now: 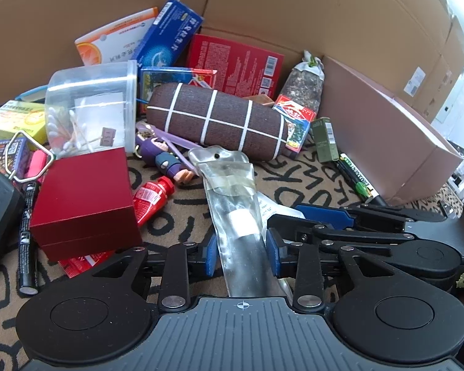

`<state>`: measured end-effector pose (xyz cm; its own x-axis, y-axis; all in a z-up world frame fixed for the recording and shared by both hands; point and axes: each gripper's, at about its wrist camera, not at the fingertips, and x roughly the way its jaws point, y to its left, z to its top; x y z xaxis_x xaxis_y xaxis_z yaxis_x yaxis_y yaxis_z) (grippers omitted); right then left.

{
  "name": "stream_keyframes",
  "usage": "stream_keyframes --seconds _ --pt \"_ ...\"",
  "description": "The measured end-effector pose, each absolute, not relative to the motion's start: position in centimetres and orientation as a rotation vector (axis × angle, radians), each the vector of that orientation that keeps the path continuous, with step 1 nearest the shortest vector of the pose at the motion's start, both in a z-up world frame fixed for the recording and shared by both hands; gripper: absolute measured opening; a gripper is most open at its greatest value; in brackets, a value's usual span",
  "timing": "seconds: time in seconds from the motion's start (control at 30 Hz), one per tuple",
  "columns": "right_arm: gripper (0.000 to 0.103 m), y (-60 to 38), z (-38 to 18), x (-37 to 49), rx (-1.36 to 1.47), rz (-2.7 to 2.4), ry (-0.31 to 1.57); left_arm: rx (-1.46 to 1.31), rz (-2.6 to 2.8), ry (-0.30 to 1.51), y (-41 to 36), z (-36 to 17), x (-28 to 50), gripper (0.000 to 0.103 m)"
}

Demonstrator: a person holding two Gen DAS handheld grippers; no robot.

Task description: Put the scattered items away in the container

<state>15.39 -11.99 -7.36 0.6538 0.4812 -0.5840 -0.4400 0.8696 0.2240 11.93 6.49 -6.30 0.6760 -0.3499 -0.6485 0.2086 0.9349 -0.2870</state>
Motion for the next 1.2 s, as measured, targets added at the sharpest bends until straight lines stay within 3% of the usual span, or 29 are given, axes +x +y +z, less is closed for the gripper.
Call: stream_keyframes --seconds 0.13,0.2,0.27,0.3,0.63,0.9,1.2 --pt "0.04 -11.6 -7.4 15.1 0.046 0.511 0.675 -0.204 -0.314 0.769 6.7 -6.5 11.8 0.033" --pt "0.021 -11.5 -7.4 14.9 0.033 0.513 0.678 -0.205 -0.314 0.768 6.7 -6.5 11.8 0.033" --pt "0.015 -11.6 -7.3 14.8 0.05 0.528 0.688 -0.199 -0.313 0.766 6.6 -6.5 11.7 0.033" --pt "0.004 -11.8 -7.3 14.7 0.06 0.533 0.693 -0.198 -0.312 0.766 6.6 -6.5 11.6 0.033" --pt "0.005 -14.1 -6.6 12.7 0.113 0.538 0.723 -0.186 -0.331 0.76 6.9 -6.2 10.2 0.031" --pt "0.029 -15.7 -7.1 12.9 0.322 0.506 0.805 -0.194 -0.337 0.769 7.3 -6.4 10.3 0.04" --pt "0.031 -14.7 -7.6 13.6 0.352 0.493 0.756 -0.201 -0.344 0.775 7.3 -6.9 10.7 0.046"
